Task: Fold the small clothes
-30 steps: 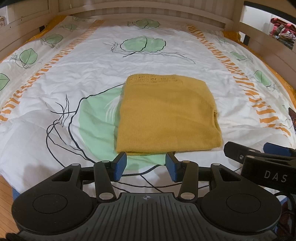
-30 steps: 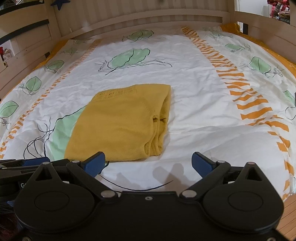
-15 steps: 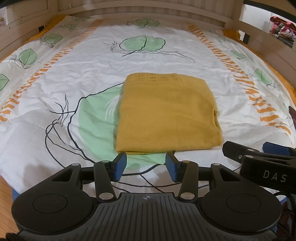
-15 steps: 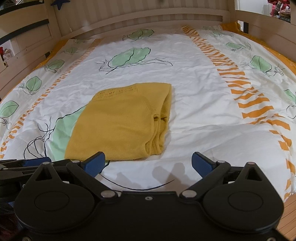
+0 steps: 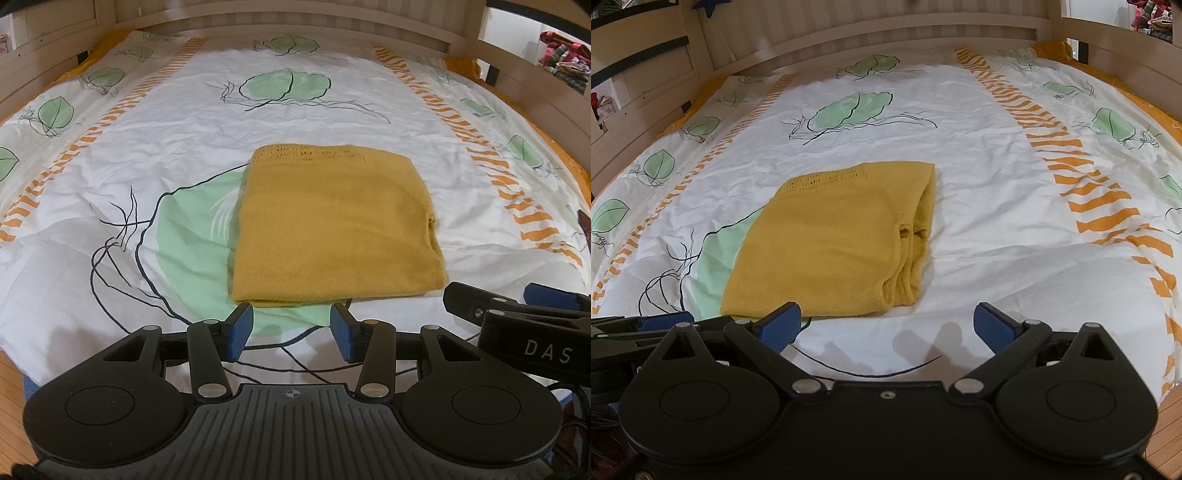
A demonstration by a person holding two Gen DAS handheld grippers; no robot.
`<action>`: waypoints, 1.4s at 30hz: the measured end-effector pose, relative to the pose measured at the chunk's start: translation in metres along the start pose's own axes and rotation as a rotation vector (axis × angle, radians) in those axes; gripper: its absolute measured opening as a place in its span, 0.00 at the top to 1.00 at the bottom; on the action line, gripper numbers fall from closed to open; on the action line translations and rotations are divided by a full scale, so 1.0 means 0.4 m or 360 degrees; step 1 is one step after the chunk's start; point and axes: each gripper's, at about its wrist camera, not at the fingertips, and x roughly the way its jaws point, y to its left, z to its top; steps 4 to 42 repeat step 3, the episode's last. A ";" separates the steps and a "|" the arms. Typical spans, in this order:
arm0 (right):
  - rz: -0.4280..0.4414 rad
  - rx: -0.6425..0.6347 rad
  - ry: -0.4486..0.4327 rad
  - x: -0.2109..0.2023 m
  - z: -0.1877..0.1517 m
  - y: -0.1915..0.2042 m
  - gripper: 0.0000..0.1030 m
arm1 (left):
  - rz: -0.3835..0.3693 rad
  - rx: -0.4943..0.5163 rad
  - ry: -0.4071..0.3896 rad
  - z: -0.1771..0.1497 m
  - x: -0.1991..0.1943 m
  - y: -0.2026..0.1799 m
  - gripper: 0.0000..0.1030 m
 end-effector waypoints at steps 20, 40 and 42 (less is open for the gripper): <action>0.0000 0.0002 0.0003 -0.001 0.001 -0.003 0.03 | 0.0001 0.0002 0.0005 0.000 0.001 0.000 0.57; 0.0000 0.0002 0.0003 -0.001 0.001 -0.003 0.03 | 0.0001 0.0002 0.0005 0.000 0.001 0.000 0.57; 0.0000 0.0002 0.0003 -0.001 0.001 -0.003 0.03 | 0.0001 0.0002 0.0005 0.000 0.001 0.000 0.57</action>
